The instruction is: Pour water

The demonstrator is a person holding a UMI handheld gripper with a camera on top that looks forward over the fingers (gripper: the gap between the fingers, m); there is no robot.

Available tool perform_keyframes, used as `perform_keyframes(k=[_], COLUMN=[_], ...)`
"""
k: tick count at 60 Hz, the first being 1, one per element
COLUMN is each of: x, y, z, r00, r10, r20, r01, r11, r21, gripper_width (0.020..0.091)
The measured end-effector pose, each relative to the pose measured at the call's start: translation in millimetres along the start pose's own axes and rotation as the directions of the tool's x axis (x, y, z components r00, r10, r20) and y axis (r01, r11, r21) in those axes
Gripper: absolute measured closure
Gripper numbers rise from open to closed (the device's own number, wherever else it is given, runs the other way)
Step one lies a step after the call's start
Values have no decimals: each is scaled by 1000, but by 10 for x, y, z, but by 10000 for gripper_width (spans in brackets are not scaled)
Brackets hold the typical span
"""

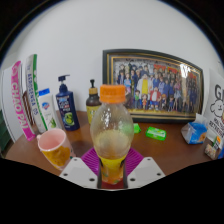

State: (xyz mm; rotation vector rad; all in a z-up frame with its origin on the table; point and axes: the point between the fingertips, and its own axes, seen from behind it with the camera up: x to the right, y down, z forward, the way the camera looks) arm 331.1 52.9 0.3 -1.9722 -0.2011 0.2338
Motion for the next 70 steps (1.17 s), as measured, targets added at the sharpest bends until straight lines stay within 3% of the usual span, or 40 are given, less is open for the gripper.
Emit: perform_keyframes(k=[4, 9, 15, 18, 21, 29, 47, 55, 70], x=[-12, -6, -20, 14, 34, 12, -679, -835, -984], y=[-8, 25, 171, 172, 139, 50, 0, 10, -15], z=[-19, -33, -98, -189, -344, -957, -2555, -2959, -3160], r00=[1000, 1000, 1000, 999, 997, 983, 965, 951, 954], r10=[-6, -2, 18, 22, 22, 0, 17, 0, 29], r20=[-6, -15, -23, -43, -77, -181, -260, -309, -298], r01=[6, 2, -19, -26, -30, -31, -85, -83, -102], r11=[1000, 1000, 998, 996, 994, 985, 964, 963, 967], r21=[20, 11, -68, -89, -102, -168, -253, -256, -234], gripper_width=[762, 639, 239, 280, 241, 246, 251, 250, 253])
